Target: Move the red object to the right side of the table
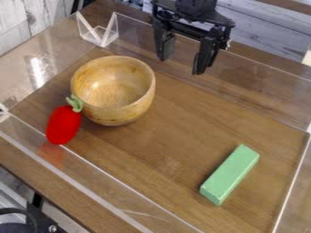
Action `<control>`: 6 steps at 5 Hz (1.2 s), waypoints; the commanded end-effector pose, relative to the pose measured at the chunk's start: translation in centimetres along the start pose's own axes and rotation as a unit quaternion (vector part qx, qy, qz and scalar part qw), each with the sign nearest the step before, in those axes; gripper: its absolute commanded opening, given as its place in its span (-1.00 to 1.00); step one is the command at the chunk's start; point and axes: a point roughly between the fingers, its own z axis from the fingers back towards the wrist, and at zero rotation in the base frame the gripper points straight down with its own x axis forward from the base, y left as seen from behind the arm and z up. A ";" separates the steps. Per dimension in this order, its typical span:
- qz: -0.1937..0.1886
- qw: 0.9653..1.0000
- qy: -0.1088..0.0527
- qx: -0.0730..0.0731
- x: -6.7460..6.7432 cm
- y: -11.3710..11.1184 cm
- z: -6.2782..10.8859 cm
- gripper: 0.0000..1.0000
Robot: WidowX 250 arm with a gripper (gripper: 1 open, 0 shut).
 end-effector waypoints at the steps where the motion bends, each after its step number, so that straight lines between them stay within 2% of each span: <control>1: 0.013 1.000 0.016 -0.002 -0.9 0.0 -2.7 1.00; 2: 0.033 0.999 0.014 -0.009 -3.3 2.4 -3.5 1.00; 3: 0.058 0.998 0.002 -0.011 -5.7 6.0 -3.6 1.00; 5: 0.058 0.998 -0.021 -0.015 -8.9 12.9 -5.2 1.00; 6: 0.059 0.997 -0.032 -0.023 -11.0 15.2 -4.6 1.00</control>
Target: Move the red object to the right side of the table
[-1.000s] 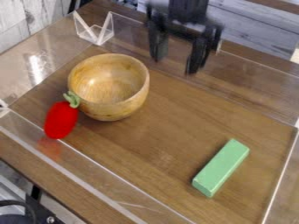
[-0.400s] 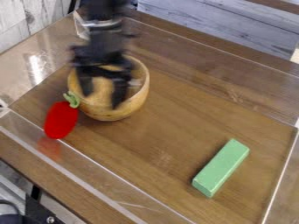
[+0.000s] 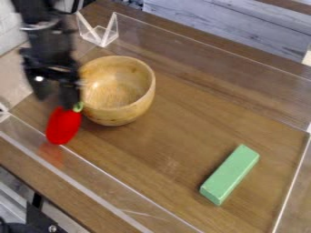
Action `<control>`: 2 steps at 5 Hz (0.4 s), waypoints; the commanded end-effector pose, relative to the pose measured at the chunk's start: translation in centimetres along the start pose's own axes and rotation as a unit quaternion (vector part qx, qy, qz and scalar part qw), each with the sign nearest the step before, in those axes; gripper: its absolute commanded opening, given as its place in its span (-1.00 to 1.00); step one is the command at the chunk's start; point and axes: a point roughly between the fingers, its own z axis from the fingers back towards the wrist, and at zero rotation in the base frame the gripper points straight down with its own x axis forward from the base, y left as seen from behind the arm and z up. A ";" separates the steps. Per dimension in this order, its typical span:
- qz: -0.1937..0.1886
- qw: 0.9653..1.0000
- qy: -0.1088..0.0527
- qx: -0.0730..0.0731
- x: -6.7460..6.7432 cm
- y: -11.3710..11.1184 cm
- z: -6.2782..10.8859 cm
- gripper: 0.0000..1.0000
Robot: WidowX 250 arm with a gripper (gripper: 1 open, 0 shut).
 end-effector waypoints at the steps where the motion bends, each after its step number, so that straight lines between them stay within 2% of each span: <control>1: 0.008 1.000 -0.023 -0.012 0.1 1.2 1.5 1.00; 2: 0.045 0.999 -0.023 -0.019 0.1 1.2 -0.5 1.00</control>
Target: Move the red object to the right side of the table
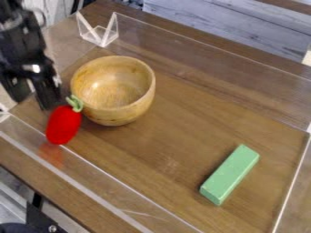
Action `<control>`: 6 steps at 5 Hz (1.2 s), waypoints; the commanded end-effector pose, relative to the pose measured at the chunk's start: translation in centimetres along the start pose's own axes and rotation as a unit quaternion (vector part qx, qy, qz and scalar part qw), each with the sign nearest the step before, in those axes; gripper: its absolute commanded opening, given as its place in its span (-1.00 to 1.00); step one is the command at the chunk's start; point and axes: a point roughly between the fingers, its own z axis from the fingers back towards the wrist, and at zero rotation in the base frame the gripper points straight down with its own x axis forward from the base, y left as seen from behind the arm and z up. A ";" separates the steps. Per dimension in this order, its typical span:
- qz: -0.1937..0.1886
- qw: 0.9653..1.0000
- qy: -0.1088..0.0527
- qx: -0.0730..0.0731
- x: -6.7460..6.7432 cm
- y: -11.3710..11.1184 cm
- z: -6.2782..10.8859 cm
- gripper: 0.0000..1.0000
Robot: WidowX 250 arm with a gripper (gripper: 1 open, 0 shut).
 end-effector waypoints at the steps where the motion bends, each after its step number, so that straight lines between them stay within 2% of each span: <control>1: 0.036 0.999 -0.015 0.005 0.8 0.4 -1.9 1.00; 2: 0.035 0.999 -0.016 0.005 1.4 1.1 -2.7 1.00; 3: 0.036 0.999 -0.014 0.004 2.1 2.1 -2.3 1.00; 5: 0.010 1.000 -0.007 0.003 1.9 2.2 -2.5 1.00; 6: -0.005 1.000 -0.002 0.003 2.5 2.1 -4.0 1.00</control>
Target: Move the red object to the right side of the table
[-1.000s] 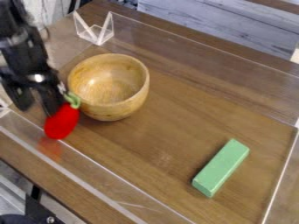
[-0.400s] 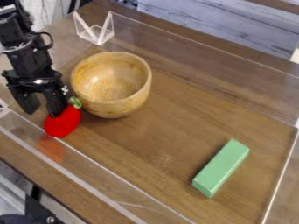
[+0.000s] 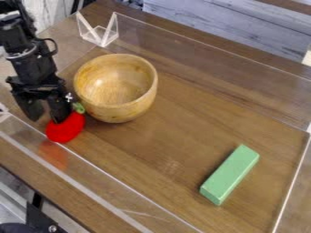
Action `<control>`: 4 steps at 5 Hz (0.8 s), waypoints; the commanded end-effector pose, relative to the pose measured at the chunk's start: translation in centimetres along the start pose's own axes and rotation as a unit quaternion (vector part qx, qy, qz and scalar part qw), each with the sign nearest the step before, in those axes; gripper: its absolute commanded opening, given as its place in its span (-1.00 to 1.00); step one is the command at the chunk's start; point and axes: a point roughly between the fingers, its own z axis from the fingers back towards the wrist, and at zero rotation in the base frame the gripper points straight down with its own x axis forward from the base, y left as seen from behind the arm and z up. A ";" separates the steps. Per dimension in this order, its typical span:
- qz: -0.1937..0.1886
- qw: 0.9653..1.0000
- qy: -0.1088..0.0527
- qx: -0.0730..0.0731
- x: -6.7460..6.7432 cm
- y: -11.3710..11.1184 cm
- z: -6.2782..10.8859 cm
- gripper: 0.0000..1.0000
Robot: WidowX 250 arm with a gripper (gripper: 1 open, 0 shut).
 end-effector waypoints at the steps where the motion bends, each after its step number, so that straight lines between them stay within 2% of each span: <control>1: -0.025 1.000 -0.005 0.007 0.9 0.0 -0.4 1.00; 3: 0.000 1.000 -0.007 0.003 2.4 -0.4 0.6 1.00; 4: -0.010 1.000 -0.005 0.003 2.4 -0.8 0.3 1.00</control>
